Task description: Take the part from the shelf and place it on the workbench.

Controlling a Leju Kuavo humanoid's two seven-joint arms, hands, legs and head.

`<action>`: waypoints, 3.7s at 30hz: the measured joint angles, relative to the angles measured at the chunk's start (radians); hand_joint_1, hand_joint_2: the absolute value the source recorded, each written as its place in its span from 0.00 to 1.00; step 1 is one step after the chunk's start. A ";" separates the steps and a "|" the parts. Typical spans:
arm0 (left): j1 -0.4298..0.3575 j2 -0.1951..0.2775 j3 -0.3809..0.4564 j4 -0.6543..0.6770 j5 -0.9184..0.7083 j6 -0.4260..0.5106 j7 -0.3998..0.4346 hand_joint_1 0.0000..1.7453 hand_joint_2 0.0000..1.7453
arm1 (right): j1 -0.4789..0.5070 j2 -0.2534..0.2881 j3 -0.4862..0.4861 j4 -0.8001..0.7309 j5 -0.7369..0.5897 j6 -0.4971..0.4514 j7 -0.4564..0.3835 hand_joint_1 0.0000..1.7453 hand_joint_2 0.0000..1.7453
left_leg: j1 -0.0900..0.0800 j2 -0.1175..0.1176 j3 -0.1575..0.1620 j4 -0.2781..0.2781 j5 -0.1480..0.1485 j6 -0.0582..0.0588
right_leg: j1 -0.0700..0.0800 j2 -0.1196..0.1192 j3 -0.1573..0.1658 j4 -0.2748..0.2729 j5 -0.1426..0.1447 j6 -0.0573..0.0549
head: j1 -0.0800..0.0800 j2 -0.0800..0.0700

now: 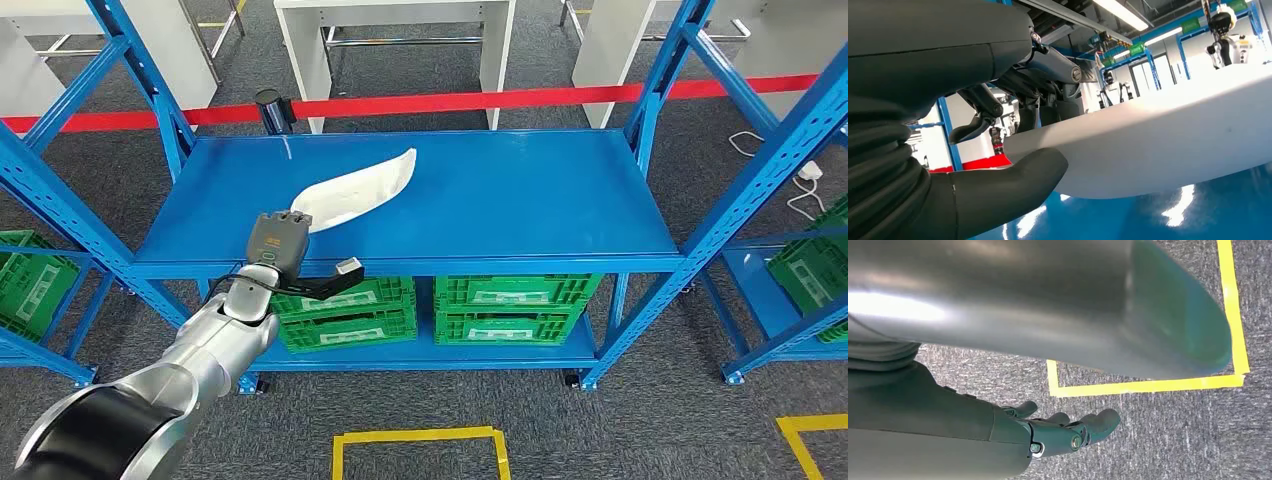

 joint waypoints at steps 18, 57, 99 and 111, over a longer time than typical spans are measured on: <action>-0.003 -0.015 0.000 -0.003 0.018 0.056 -0.012 1.00 1.00 | 0.000 0.001 -0.007 0.000 0.006 0.001 0.019 0.00 0.00 | 0.000 0.000 0.000 0.000 0.000 0.000 | 0.000 0.000 0.000 0.000 0.000 0.000 | 0.000 0.000; 0.460 -0.166 -0.185 -0.976 1.231 -0.379 -0.801 1.00 1.00 | 0.013 0.002 -0.009 0.000 0.088 0.019 0.092 0.00 0.00 | -0.004 -0.001 0.000 0.000 -0.007 0.007 | -0.002 -0.001 0.001 -0.001 -0.005 0.008 | 0.000 0.000; 0.552 -0.140 -0.247 -1.161 1.140 -0.387 -0.794 1.00 1.00 | 0.012 0.000 -0.007 0.000 0.111 0.014 0.090 0.00 0.00 | 0.000 0.009 0.080 -0.001 -0.072 0.034 | -0.009 -0.001 -0.065 0.059 -0.005 0.029 | -0.007 0.000; 0.554 -0.153 -0.246 -1.153 1.139 -0.394 -0.785 1.00 1.00 | 0.010 -0.007 -0.007 0.000 0.124 0.007 0.095 0.00 0.00 | -0.006 0.014 -0.019 0.031 0.001 0.013 | 0.001 0.000 0.069 0.013 -0.071 0.008 | 0.001 0.000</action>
